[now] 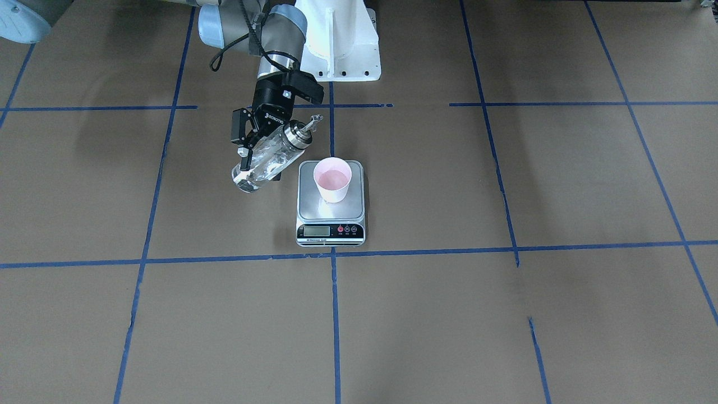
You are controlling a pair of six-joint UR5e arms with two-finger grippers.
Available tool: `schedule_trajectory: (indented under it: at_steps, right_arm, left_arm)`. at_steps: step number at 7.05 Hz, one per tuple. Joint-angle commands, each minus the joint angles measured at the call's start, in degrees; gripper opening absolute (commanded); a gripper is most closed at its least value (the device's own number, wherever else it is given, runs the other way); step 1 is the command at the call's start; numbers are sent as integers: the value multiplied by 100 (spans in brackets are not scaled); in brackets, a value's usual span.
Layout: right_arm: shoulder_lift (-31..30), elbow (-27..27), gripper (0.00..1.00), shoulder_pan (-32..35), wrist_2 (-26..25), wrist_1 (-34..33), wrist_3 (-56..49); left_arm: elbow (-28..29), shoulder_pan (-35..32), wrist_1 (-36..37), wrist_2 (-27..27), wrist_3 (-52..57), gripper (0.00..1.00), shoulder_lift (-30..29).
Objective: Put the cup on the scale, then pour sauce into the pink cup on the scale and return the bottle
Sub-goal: 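Rotate the bottle upright with the right gripper away from the cup, then carry the upright bottle with the right gripper back toward its spot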
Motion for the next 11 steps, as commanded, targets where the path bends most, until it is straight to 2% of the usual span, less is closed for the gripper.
schedule_trajectory:
  at_steps: [1,2,3,4,6,9,11]
  right_arm:
    - [-555,841,0,5,721,890,5]
    - [-757,870,0,13,818,1624,5]
    - [-1263,836,0,5,871,2606,-3]
    - [-1625,818,0,13,1176,3573,-12]
    - [-2075,774,0,31,1285,4965,136]
    - [-2874,600,0,40,1443,5839,945]
    - [-2956,-286,0,145,1364,6244,1332]
  left_arm:
    - [-13,-1,-8,-1,1,100,5]
    - [-13,-1,-17,8,1,100,5]
    - [-22,-1,-17,-1,1,100,5]
    - [-48,-10,-43,-1,1,100,5]
    - [-92,-10,-44,8,1,100,5]
    - [-250,-19,-61,51,10,100,75]
    - [-294,-27,-70,69,27,100,84]
